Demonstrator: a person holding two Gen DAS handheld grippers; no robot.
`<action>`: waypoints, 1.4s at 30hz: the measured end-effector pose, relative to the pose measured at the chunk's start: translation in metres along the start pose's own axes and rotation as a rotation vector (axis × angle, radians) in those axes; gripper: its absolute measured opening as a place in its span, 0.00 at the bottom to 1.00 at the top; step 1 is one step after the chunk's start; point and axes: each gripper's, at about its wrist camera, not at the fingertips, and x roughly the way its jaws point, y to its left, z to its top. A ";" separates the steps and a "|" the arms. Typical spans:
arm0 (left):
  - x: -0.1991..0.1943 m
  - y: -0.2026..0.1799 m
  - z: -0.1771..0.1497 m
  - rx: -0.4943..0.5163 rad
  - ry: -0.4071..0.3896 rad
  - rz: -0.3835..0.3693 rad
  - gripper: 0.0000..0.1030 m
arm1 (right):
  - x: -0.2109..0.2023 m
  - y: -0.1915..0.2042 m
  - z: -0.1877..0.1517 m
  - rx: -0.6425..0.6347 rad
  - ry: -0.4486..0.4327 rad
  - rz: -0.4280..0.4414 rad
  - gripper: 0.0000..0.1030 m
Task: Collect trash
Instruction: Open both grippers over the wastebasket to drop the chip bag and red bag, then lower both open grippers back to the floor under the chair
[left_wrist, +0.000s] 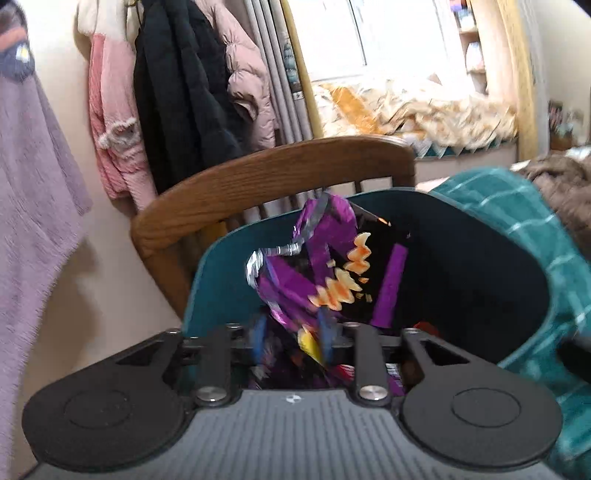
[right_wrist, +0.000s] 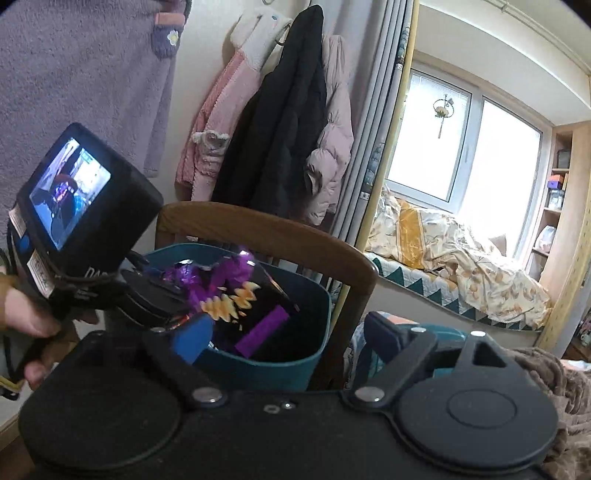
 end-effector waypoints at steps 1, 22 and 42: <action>-0.001 0.002 -0.001 -0.021 -0.001 -0.020 0.46 | -0.002 0.000 -0.002 0.004 0.001 0.008 0.87; -0.102 0.024 -0.109 -0.019 -0.270 -0.175 0.79 | -0.041 0.021 -0.100 0.081 0.058 0.228 0.97; -0.015 -0.012 -0.355 0.001 0.149 -0.367 0.99 | 0.006 0.096 -0.332 0.265 0.484 0.283 1.00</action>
